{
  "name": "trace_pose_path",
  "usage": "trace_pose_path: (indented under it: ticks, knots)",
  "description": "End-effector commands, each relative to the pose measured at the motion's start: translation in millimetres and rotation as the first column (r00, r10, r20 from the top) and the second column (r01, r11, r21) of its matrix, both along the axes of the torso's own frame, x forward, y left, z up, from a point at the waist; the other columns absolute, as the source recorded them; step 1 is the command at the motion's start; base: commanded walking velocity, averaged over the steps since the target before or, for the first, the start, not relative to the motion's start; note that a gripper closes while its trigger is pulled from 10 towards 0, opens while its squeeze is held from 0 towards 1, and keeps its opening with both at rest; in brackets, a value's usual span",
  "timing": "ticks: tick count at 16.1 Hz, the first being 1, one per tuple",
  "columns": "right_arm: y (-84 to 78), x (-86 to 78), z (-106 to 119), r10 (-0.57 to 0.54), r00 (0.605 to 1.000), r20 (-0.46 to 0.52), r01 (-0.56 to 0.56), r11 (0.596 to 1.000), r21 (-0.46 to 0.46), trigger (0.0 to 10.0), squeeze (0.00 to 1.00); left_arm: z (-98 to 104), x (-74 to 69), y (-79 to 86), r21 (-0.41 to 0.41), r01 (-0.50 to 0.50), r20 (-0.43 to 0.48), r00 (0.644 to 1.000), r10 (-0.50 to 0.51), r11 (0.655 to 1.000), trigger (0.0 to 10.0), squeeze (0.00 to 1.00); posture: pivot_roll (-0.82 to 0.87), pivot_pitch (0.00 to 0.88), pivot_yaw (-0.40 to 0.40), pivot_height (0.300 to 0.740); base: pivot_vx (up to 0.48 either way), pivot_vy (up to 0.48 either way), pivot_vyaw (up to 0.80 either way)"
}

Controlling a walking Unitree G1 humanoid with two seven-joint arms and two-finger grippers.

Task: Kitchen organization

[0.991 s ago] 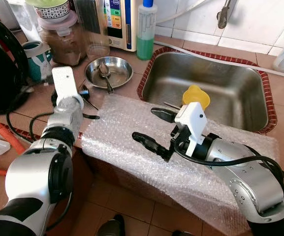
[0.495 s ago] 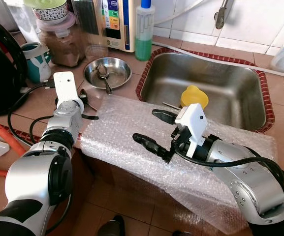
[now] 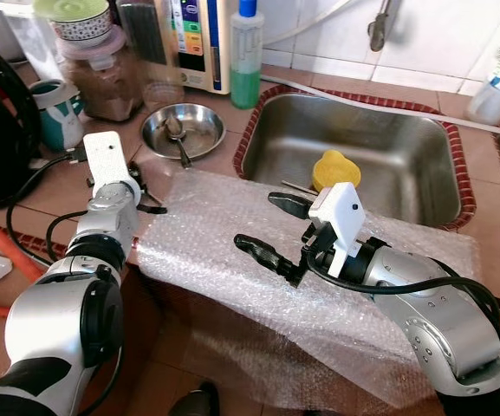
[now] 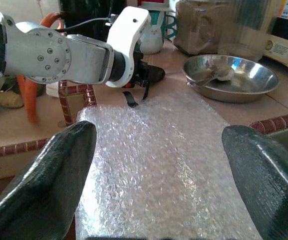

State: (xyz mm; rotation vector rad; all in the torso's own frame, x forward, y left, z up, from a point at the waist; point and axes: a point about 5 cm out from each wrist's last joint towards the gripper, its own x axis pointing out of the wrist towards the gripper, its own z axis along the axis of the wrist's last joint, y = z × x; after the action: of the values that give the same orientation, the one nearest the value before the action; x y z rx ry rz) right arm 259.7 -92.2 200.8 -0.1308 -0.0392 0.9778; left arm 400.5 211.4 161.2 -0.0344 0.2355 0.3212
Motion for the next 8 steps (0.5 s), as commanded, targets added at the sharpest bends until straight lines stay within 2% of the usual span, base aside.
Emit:
trace_pose_path:
  ticks: [1, 5, 8]
  knots:
    - [0.9, -2.9, 4.1, 0.015, 1.000, 0.017, -0.015, 1.000, 0.004, 10.0, 0.00, -31.3, -12.1, 1.6, -0.012, -0.016, -0.115, 0.993, 0.015, 1.000, 0.0, 0.00, -0.10, 0.188, 0.011, 0.740, 0.000, 0.000, 0.00]
    - [1.4, -1.6, 4.3, 0.018, 1.000, 0.019, -0.018, 1.000, 0.003, 10.0, 0.00, -39.0, -15.2, -1.9, -0.032, -0.024, -0.109, 0.994, 0.020, 0.999, 0.0, 0.00, -0.10, 0.185, 0.005, 0.740, 0.000, 0.000, 0.00]
    - [1.1, -1.3, 4.4, 0.017, 1.000, 0.020, -0.017, 1.000, 0.000, 10.0, 0.00, -33.2, -13.5, 0.3, -0.018, -0.036, -0.075, 0.997, 0.034, 0.999, 0.0, 0.00, -0.10, 0.184, 0.004, 0.740, 0.000, 0.000, 0.00]
